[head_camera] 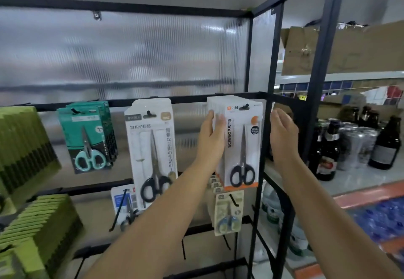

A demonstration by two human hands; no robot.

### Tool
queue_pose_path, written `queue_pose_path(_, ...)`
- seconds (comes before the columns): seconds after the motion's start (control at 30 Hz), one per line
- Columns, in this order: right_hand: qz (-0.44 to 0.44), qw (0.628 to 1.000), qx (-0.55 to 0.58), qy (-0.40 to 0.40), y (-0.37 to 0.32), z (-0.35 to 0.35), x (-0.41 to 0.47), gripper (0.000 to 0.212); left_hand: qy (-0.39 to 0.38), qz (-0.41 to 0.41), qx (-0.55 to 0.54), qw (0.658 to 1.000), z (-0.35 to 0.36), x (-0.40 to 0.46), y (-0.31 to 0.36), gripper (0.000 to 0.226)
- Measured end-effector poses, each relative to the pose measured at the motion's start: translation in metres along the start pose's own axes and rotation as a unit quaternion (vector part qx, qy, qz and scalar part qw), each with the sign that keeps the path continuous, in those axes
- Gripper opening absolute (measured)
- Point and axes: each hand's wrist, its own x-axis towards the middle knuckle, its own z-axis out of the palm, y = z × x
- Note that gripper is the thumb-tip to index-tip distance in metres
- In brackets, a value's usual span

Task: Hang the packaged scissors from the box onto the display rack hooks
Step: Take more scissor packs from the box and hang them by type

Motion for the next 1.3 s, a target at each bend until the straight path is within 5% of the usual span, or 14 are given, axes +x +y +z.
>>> queue_pose_path(0.07,0.123,0.984,0.103,-0.078,-0.004,0.005,0.011,0.044,-0.034,-0.052,-0.040,0.997,0.013,0.010,0.002,0.070)
queue_pose_path(0.13,0.157,0.976,0.068,-0.136,-0.002,0.009,0.014,0.063,-0.055,-0.067,-0.024,0.996,0.021,0.015,0.001,0.074)
queue_pose_path(0.3,-0.012,0.994,-0.105,-0.039,0.012,0.013,0.003,0.038,-0.018,0.013,0.060,0.998,0.012,0.013,-0.008,0.057)
queue_pose_path(0.47,-0.228,0.946,-0.225,0.053,0.002,0.018,-0.030,0.032,0.000,0.118,0.267,0.956,-0.019,-0.002,0.004,0.051)
queue_pose_path(0.6,-0.284,0.925,-0.251,-0.017,-0.013,0.033,-0.065,0.035,0.016,0.213,0.369,0.905,-0.054,-0.037,0.022,0.023)
queue_pose_path(0.97,-0.320,0.894,-0.252,-0.187,-0.057,0.138,-0.181,0.026,0.093,0.201,0.524,0.823,-0.219,-0.110,0.028,0.031)
queue_pose_path(1.17,-0.236,0.912,-0.188,-0.277,-0.077,0.242,-0.256,0.029,0.133,0.167,0.524,0.825,-0.338,-0.139,0.022,0.023)
queue_pose_path(1.3,-0.066,0.950,-0.046,-0.303,-0.095,0.305,-0.276,0.026,0.254,0.149,0.343,0.892,-0.417,-0.139,0.014,0.027)
